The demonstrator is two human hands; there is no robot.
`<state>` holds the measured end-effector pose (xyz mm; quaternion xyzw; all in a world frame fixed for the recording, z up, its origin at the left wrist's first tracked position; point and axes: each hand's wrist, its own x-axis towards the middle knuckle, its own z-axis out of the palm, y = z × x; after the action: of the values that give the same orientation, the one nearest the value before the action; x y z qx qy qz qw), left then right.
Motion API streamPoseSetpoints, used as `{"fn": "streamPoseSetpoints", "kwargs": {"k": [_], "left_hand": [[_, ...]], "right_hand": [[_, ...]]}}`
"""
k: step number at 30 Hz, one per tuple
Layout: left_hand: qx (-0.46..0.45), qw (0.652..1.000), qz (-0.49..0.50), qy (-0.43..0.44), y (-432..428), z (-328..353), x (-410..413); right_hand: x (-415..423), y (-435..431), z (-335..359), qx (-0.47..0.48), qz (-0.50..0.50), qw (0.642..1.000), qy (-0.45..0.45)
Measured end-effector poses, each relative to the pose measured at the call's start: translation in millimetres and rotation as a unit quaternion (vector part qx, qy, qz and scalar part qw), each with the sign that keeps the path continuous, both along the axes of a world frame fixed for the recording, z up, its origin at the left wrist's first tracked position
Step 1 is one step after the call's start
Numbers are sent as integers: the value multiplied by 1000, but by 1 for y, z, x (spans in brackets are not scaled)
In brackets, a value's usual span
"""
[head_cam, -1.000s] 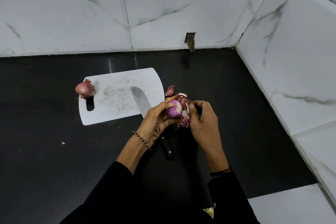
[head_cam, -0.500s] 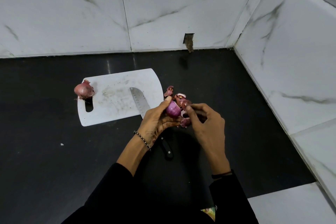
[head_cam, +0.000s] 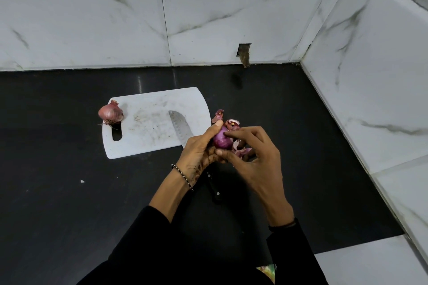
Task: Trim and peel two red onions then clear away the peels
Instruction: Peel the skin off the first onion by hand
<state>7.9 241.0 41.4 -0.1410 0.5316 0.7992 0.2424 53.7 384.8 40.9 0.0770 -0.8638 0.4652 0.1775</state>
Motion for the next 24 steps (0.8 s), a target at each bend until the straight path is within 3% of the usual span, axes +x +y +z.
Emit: {"fn": "streamPoseSetpoints", "kwargs": {"k": [9, 15, 24], "left_hand": [[-33, 999, -16, 14, 0, 0, 2], [-58, 998, -22, 22, 0, -2, 4], [-62, 998, -14, -4, 6, 4, 4]], "right_hand": [[2, -4, 2, -9, 1, 999, -32], [4, -3, -4, 78, -1, 996, -50], [7, -3, -11, 111, -38, 992, -37]]}}
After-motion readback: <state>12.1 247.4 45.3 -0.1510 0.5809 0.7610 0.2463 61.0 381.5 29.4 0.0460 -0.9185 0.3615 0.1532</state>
